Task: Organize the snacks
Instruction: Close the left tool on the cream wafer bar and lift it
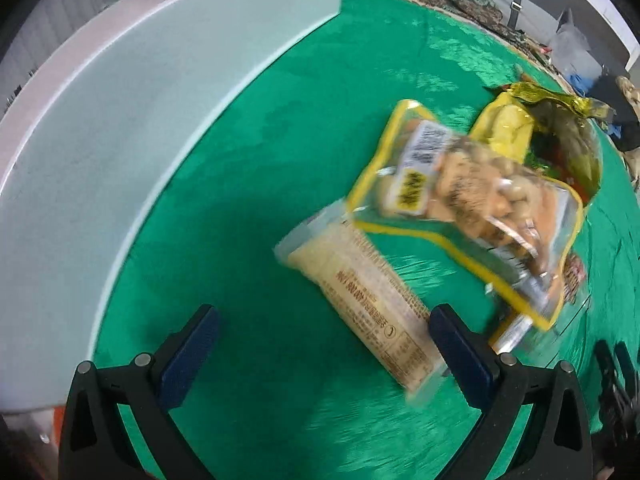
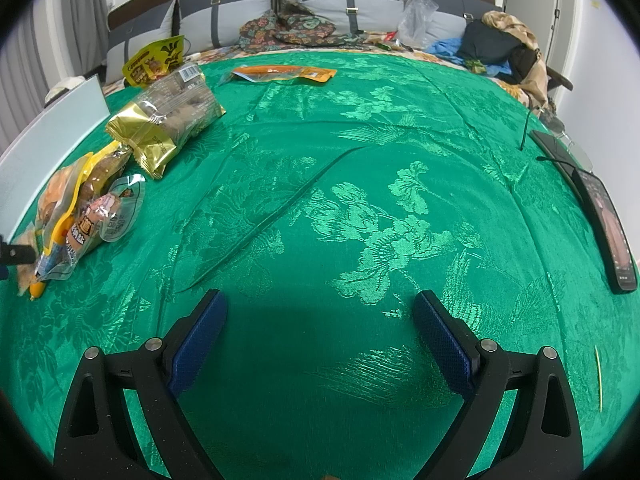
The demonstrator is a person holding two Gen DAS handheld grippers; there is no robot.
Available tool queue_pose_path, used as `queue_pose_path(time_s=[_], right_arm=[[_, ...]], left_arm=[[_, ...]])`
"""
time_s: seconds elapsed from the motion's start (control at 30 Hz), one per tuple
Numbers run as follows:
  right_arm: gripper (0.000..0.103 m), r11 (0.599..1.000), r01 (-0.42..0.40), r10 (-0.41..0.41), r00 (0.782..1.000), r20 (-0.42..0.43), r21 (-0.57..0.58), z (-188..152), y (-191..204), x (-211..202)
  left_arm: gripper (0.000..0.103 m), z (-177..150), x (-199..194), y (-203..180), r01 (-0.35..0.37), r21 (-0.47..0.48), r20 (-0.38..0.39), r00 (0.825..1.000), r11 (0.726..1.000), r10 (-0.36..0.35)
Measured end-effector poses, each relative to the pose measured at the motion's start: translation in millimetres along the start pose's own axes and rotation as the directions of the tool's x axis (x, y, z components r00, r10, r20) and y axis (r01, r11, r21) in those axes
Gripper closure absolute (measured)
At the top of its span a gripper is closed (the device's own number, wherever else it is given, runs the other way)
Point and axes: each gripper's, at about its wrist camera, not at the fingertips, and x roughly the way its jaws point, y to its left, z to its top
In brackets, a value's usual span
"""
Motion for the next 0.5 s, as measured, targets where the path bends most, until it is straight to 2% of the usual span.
queue_pose_path(time_s=[0.1, 0.23, 0.3, 0.43, 0.5], right_arm=[[0.006, 1.000, 0.000, 0.000, 1.000, 0.000, 0.000, 0.9, -0.2, 0.5], [0.006, 1.000, 0.000, 0.000, 1.000, 0.000, 0.000, 0.1, 0.0, 0.0], [0.006, 1.000, 0.000, 0.000, 1.000, 0.000, 0.000, 0.8, -0.2, 0.5], [0.006, 1.000, 0.001, -0.001, 1.000, 0.000, 0.000, 0.9, -0.2, 0.6], [0.006, 1.000, 0.000, 0.000, 1.000, 0.000, 0.000, 1.0, -0.1, 0.6]], left_arm=[[0.000, 5.2, -0.5, 19.7, 0.032, -0.036, -0.038, 0.999, 0.999, -0.033], [0.000, 10.7, -14.9, 40.1, 0.158, -0.128, -0.038, 0.986, 0.979, -0.164], [0.000, 11.9, -18.5, 41.1, 0.194, -0.146, -0.040, 0.979, 0.970, -0.202], [0.000, 6.2, -10.7, 25.3, 0.222, -0.123, -0.092, 0.968, 0.967, -0.234], [0.000, 4.5, -6.5, 14.7, 0.207, -0.091, -0.106, 0.971, 0.974, -0.216]])
